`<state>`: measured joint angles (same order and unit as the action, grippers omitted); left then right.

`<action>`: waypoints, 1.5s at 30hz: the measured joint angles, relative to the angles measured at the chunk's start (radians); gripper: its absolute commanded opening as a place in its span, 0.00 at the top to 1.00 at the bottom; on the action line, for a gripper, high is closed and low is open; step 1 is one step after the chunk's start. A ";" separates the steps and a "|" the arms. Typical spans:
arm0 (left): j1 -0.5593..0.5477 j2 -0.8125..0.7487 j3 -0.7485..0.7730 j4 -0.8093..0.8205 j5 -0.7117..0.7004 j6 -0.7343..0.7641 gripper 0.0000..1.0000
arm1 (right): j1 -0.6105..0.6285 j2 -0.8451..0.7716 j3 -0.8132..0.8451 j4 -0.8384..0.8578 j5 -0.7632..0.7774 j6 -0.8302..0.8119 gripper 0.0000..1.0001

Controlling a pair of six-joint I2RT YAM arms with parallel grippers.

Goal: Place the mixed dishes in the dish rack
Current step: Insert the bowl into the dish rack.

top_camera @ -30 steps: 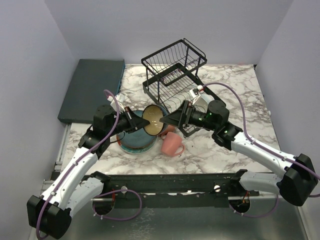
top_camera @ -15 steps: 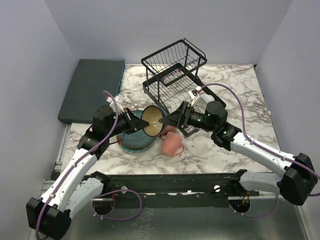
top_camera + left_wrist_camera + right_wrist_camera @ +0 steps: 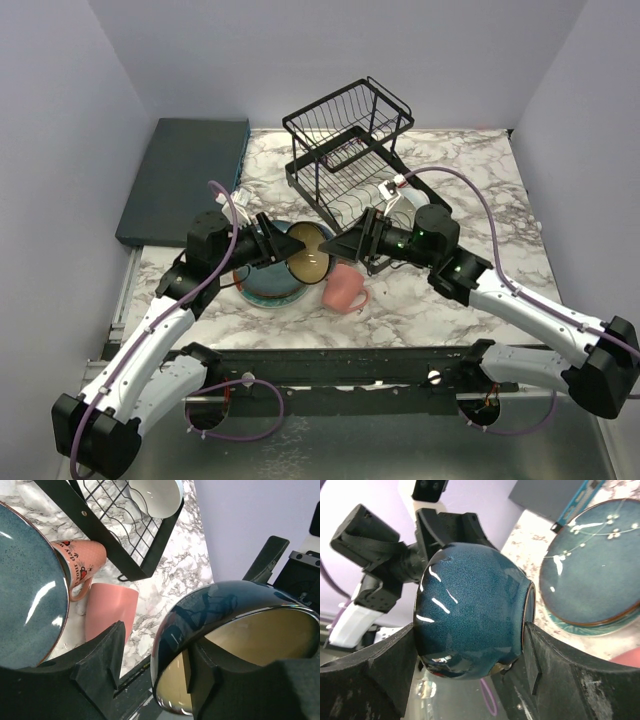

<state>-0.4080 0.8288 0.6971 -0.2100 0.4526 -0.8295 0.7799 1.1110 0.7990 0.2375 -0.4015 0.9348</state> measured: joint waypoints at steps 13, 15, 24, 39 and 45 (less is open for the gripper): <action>0.000 0.000 0.031 -0.003 0.000 0.005 0.42 | -0.011 -0.037 0.089 -0.248 0.151 -0.177 0.51; 0.000 0.001 0.031 -0.003 0.000 0.005 0.42 | -0.014 -0.034 0.090 -0.261 0.154 -0.181 0.51; 0.000 0.021 0.031 -0.010 0.004 0.016 0.41 | -0.021 -0.009 0.100 -0.286 0.160 -0.189 0.55; 0.000 0.070 0.031 -0.014 0.011 0.030 0.41 | -0.107 0.004 0.118 -0.335 0.175 -0.238 0.58; 0.000 0.070 0.031 -0.016 0.013 0.038 0.40 | -0.182 0.004 0.133 -0.386 0.175 -0.287 0.58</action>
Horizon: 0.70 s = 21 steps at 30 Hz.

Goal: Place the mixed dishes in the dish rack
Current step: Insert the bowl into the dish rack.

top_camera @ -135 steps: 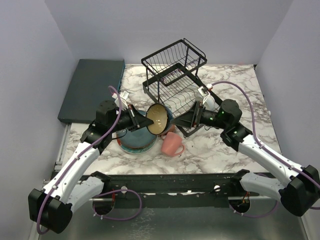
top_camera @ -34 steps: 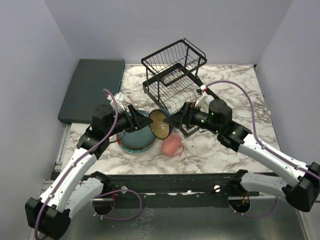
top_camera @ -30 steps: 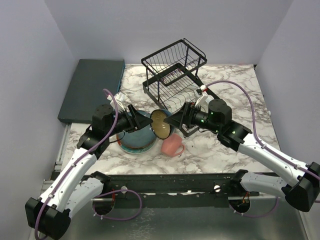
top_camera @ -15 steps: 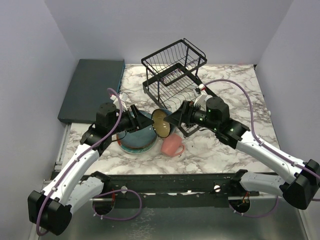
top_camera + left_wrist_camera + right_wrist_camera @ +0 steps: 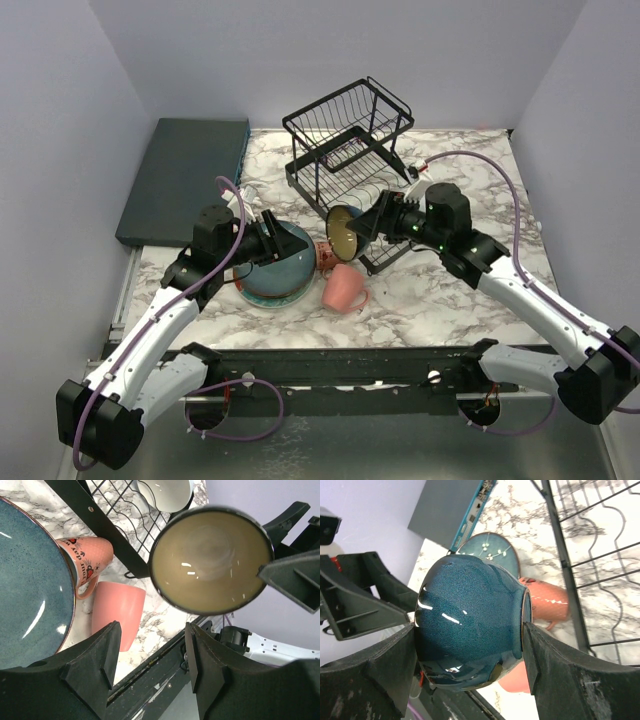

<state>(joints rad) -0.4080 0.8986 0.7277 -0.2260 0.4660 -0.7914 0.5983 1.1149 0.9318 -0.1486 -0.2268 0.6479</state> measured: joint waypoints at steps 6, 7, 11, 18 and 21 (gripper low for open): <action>0.000 0.000 0.000 -0.008 0.009 0.017 0.40 | -0.095 0.001 0.011 -0.048 -0.003 -0.073 0.61; 0.000 0.000 0.000 -0.010 0.012 0.020 0.40 | -0.108 0.003 0.015 -0.055 -0.004 -0.084 0.61; 0.000 0.004 0.000 -0.021 0.024 0.036 0.40 | -0.148 0.033 0.045 -0.078 -0.013 -0.129 0.61; 0.000 0.006 0.000 -0.053 0.045 0.065 0.40 | -0.166 0.104 0.107 -0.118 -0.023 -0.239 0.63; 0.000 0.006 0.000 -0.060 0.050 0.080 0.40 | -0.169 0.126 0.130 -0.134 -0.023 -0.285 0.63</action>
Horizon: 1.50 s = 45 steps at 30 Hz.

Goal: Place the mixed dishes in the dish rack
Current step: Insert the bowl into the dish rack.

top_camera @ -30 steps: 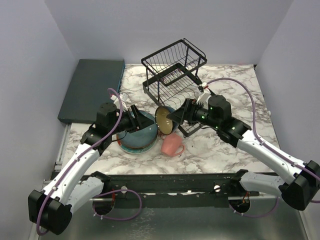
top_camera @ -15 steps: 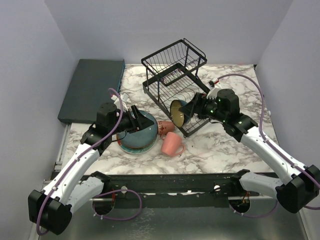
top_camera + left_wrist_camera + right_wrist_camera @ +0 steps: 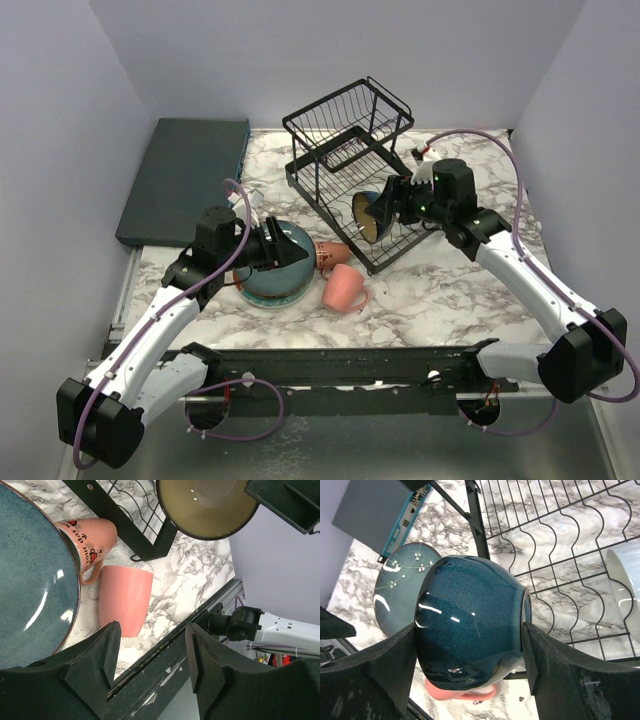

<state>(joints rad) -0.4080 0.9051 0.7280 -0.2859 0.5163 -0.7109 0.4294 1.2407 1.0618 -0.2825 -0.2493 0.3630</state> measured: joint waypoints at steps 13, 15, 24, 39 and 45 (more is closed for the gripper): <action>0.000 0.000 0.000 -0.026 0.023 0.047 0.40 | -0.037 0.133 0.034 -0.011 0.010 -0.156 0.69; 0.000 0.000 0.000 -0.031 0.027 0.050 0.40 | -0.037 0.148 0.034 -0.011 0.025 -0.177 0.70; 0.000 0.000 0.000 -0.040 0.042 0.061 0.40 | -0.039 0.198 0.052 -0.011 0.066 -0.283 0.73; 0.000 -0.002 0.009 -0.089 0.045 0.103 0.40 | -0.039 0.244 0.057 -0.011 0.065 -0.467 0.82; 0.000 -0.004 0.011 -0.103 0.045 0.112 0.40 | -0.039 0.270 0.053 -0.010 0.048 -0.508 0.81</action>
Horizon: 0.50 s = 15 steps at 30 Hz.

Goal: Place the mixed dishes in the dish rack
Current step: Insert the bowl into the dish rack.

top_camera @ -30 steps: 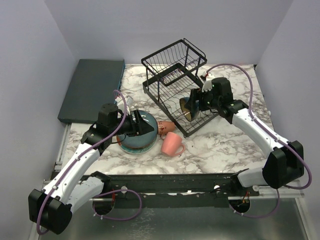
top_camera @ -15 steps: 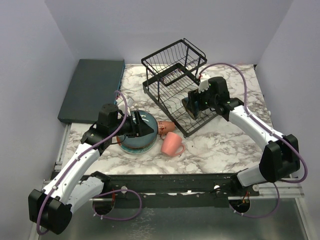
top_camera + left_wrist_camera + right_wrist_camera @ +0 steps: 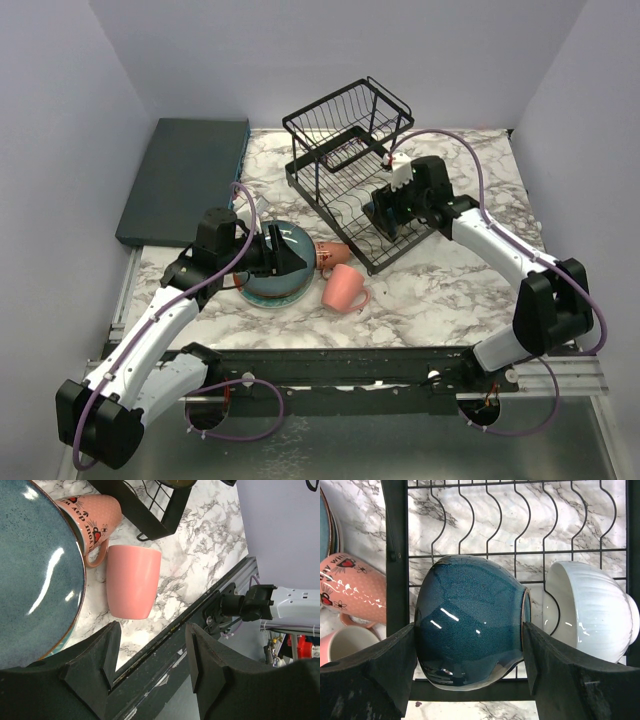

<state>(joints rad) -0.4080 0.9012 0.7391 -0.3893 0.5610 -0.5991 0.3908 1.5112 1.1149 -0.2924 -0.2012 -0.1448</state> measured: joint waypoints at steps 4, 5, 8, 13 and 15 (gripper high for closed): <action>0.000 -0.004 0.000 -0.004 0.000 0.005 0.40 | 0.000 0.014 -0.011 0.000 -0.005 -0.022 0.81; 0.000 -0.006 0.000 -0.004 0.000 0.006 0.40 | 0.000 0.016 -0.014 0.000 -0.006 -0.027 0.81; 0.000 -0.008 0.000 -0.005 0.000 0.010 0.40 | 0.000 0.018 -0.026 0.003 -0.025 -0.041 0.78; 0.000 -0.010 0.000 -0.009 0.000 0.015 0.40 | 0.008 0.025 -0.032 0.002 -0.054 -0.058 0.74; 0.000 -0.011 0.000 -0.010 0.000 0.017 0.40 | 0.008 0.032 -0.031 0.003 -0.063 -0.058 0.71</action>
<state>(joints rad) -0.4080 0.8906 0.7391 -0.3992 0.5610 -0.5823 0.3992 1.5429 1.0840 -0.2893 -0.2638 -0.2031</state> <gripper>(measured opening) 0.601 0.784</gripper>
